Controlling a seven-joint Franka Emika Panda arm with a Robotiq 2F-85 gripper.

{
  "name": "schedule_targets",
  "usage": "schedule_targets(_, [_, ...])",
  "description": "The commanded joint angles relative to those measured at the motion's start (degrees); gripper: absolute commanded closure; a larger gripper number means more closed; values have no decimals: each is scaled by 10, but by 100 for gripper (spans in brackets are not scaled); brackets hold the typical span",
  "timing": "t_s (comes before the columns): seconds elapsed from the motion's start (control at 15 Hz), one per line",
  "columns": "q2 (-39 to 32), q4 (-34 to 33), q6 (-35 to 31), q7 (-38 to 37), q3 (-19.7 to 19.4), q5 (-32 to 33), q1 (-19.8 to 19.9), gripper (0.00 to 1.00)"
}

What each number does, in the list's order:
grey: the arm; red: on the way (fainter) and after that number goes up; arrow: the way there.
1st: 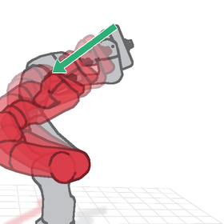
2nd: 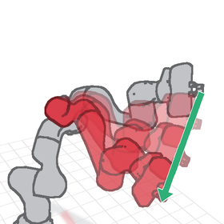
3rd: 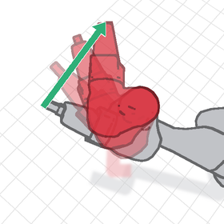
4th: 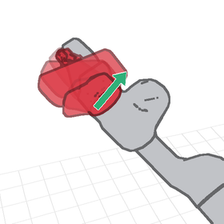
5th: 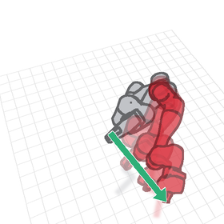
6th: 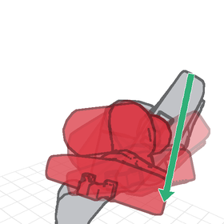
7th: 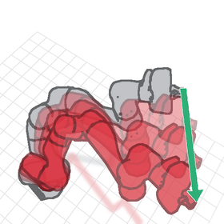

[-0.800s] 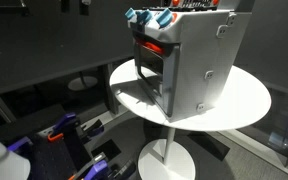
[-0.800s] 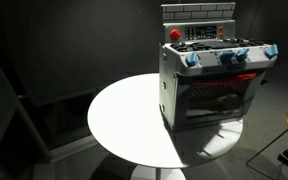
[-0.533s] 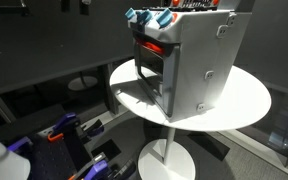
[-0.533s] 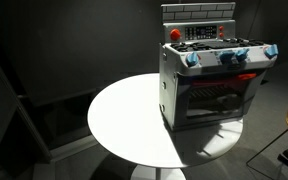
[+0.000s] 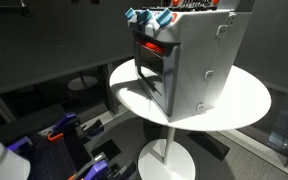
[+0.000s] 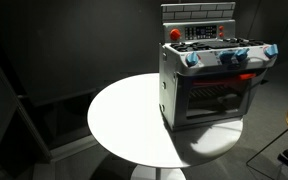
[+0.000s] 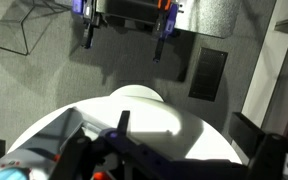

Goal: Push the top orange button at the right side of the stove button display

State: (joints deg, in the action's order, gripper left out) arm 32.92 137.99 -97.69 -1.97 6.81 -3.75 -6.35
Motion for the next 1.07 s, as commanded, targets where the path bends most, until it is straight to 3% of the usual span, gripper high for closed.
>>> schedule_targets(0.0, [-9,-54,-19,-13,3,30,14,0])
schedule_targets(0.4, [-12,-94,-109,-45,7,120,49,0])
schedule_targets(1.0, [-14,-79,-262,-102,-3,225,112,0])
